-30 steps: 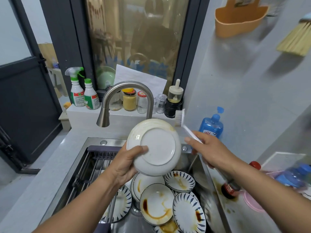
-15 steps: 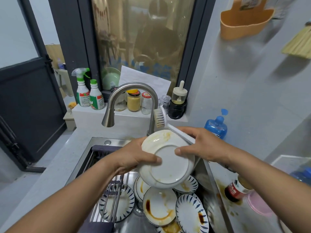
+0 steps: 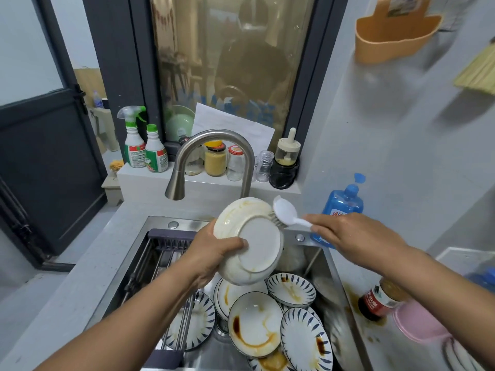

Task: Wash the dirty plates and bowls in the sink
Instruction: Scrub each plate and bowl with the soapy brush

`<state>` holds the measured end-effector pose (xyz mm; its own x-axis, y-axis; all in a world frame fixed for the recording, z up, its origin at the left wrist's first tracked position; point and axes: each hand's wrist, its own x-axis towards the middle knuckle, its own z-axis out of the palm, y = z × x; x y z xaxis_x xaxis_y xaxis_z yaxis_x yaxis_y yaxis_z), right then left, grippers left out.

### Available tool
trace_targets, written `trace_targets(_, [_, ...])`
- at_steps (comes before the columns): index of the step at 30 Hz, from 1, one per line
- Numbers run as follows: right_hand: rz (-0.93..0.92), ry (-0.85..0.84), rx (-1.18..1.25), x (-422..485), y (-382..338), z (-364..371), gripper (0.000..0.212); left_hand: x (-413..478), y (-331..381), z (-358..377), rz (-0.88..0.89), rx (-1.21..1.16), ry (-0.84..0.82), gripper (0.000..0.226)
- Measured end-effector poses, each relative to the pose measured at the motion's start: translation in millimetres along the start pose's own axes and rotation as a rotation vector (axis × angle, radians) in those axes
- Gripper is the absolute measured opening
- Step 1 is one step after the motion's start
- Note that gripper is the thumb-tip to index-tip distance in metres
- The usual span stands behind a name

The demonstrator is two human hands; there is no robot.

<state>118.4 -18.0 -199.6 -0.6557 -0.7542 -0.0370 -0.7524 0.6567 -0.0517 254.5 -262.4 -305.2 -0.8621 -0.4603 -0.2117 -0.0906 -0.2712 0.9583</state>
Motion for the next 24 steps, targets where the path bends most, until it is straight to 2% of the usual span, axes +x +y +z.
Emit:
trace_targets(2, [0.006, -0.038, 0.016, -4, 5, 2, 0.035, 0, -1, -1, 0.057, 0.116, -0.014, 0.062])
trace_targets(4, [-0.021, 0.003, 0.037, -4, -7, -3, 0.035, -1, -1, 4, 0.101, 0.271, -0.059, 0.056])
trace_targets(8, [-0.194, 0.002, -0.085, -4, -50, -10, 0.037, -6, -3, 17, 0.133, 0.409, -0.136, 0.052])
trace_targets(11, [-0.170, 0.014, -0.138, -4, -49, -15, 0.036, -9, -3, 14, 0.171, 0.412, -0.123, 0.044])
trace_targets(13, [-0.071, 0.003, -0.082, 1, -26, -16, 0.035, -12, -1, 5, 0.184, 0.381, -0.081, 0.038])
trace_targets(16, [0.031, -0.081, 0.071, 3, 6, -5, 0.034, -12, 1, -2, 0.184, 0.293, -0.048, 0.042])
trace_targets(21, [0.001, 0.002, 0.201, -2, -4, -2, 0.036, -6, 2, -1, 0.137, 0.181, -0.042, 0.048])
trace_targets(24, [-0.079, 0.002, 0.100, -2, -31, -10, 0.036, -6, -4, 6, 0.103, 0.116, -0.045, 0.051])
